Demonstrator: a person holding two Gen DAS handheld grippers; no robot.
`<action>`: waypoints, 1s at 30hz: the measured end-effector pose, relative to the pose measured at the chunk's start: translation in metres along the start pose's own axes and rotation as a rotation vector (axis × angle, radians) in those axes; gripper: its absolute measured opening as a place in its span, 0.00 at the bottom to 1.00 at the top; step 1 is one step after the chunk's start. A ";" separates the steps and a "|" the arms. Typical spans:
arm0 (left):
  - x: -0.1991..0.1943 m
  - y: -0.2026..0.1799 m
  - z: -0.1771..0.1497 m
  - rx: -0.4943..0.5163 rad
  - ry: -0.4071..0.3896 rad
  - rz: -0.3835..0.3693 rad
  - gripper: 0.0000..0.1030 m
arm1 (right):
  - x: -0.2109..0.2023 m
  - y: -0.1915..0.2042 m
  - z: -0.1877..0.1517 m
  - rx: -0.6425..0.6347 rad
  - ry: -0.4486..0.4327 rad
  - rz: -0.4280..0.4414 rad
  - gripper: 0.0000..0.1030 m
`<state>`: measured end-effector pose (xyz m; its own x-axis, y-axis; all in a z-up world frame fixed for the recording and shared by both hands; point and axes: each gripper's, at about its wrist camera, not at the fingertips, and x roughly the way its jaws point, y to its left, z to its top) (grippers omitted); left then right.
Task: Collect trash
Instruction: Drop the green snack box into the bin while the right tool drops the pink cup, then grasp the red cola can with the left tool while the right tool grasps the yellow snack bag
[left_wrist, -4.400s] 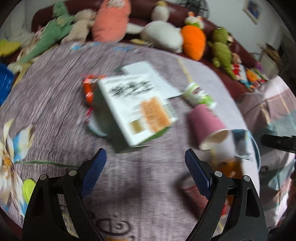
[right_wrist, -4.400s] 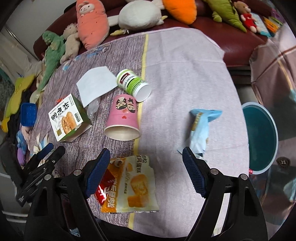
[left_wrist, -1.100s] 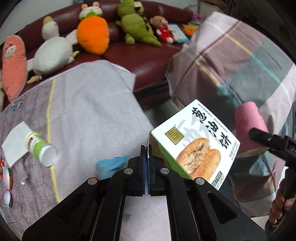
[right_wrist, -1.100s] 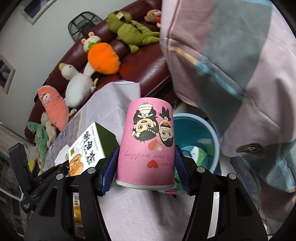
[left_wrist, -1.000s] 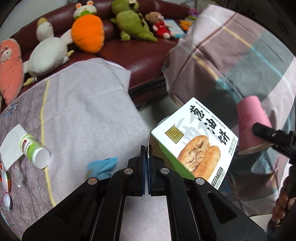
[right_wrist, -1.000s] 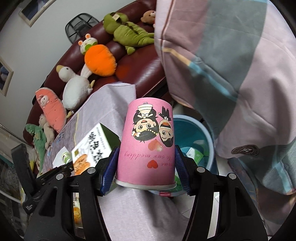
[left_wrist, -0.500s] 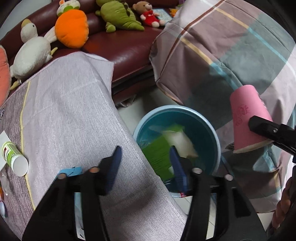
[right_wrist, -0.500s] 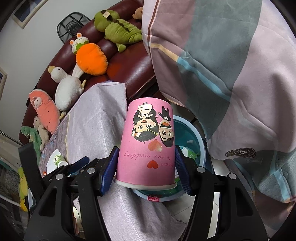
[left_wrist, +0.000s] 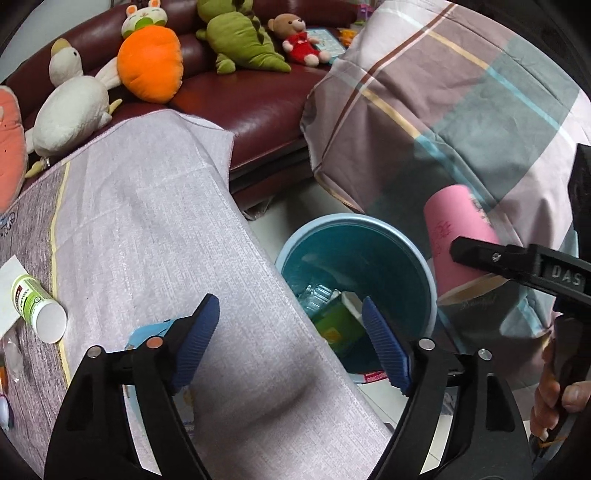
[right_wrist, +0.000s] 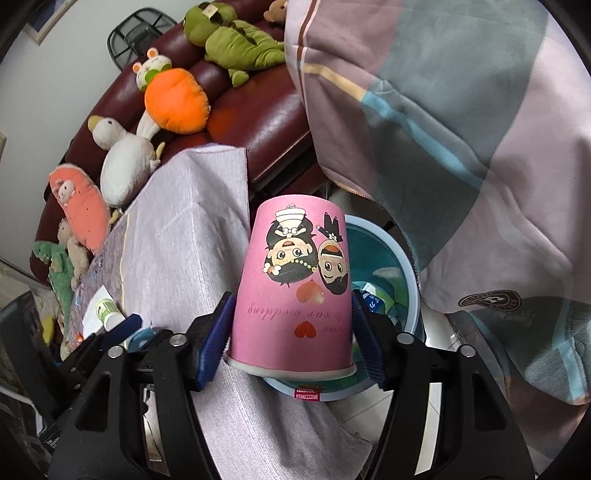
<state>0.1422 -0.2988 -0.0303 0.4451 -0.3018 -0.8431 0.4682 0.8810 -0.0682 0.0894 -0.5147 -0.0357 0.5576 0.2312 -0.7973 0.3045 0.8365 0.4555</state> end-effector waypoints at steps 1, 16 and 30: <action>-0.001 0.001 -0.001 -0.001 -0.001 -0.001 0.81 | 0.003 0.001 -0.001 0.003 0.009 -0.002 0.62; -0.033 0.029 -0.020 -0.056 -0.027 -0.032 0.84 | -0.009 0.030 -0.016 -0.023 0.033 -0.063 0.75; -0.096 0.079 -0.068 -0.138 -0.090 -0.012 0.86 | -0.034 0.096 -0.054 -0.119 0.040 -0.049 0.75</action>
<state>0.0845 -0.1757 0.0090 0.5096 -0.3390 -0.7908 0.3677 0.9168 -0.1560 0.0575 -0.4153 0.0140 0.5124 0.2065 -0.8336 0.2357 0.8996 0.3678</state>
